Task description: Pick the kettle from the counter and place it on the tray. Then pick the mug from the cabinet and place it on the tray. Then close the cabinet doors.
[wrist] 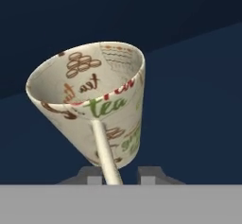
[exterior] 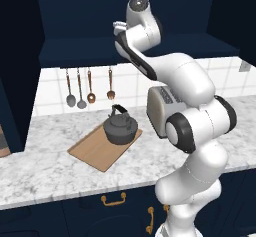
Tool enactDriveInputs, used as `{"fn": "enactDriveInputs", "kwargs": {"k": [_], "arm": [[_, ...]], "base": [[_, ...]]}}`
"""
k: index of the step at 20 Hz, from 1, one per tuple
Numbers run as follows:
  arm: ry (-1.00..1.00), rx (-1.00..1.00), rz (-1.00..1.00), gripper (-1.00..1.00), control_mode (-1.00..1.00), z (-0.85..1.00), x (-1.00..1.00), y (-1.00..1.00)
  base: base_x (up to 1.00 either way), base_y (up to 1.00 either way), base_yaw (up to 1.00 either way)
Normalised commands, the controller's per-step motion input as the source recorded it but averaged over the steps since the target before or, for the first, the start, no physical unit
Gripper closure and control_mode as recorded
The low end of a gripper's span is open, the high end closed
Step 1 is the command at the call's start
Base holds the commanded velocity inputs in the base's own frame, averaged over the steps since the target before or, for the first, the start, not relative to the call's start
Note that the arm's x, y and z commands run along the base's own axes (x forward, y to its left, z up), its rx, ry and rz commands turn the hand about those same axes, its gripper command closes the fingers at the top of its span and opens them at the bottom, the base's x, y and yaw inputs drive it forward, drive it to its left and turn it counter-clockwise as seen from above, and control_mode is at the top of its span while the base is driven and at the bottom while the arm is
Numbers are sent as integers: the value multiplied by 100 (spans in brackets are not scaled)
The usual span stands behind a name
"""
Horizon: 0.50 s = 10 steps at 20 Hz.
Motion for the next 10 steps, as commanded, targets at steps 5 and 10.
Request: {"fn": "enactDriveInputs", "kwargs": {"k": [5, 10], "arm": [[-2, 0, -1, 100, -100, 0, 0, 0], [-9, 0, 0, 100, -100, 0, -15, 0]], "base": [[0, 0, 0], [0, 0, 0]]}}
